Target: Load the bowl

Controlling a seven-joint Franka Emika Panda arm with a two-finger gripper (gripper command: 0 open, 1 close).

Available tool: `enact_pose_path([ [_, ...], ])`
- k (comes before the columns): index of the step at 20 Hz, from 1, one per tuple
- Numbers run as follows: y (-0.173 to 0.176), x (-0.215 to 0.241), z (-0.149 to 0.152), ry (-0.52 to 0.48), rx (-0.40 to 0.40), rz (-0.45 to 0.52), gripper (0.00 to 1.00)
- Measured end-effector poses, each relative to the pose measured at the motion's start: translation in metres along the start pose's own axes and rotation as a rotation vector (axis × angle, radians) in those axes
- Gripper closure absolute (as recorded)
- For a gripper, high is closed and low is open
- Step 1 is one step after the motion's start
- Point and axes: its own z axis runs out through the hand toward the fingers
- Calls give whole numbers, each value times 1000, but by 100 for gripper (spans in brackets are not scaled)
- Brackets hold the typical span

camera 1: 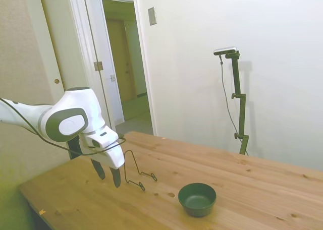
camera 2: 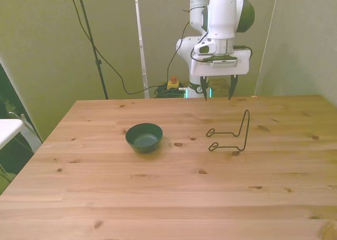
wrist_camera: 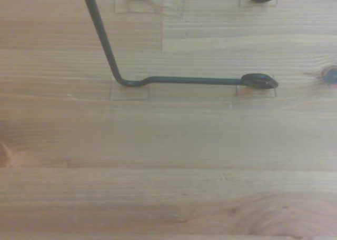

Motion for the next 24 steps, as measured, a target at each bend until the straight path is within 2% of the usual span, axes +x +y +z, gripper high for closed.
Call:
enact_pose_path([
  [3, 0, 2, 1, 7, -4, 7, 0],
  [5, 3, 16, -3, 50, -15, 37, 0],
  [9, 17, 72, -18, 108, -46, 103, 0],
  [12, 21, 119, -21, 104, -61, 155, 0],
  [18, 25, 210, 5, 117, -144, 213, 0],
  [21, 20, 228, 18, 113, -164, 218, 0],
  [24, 12, 227, 21, 122, -183, 188, 0],
])
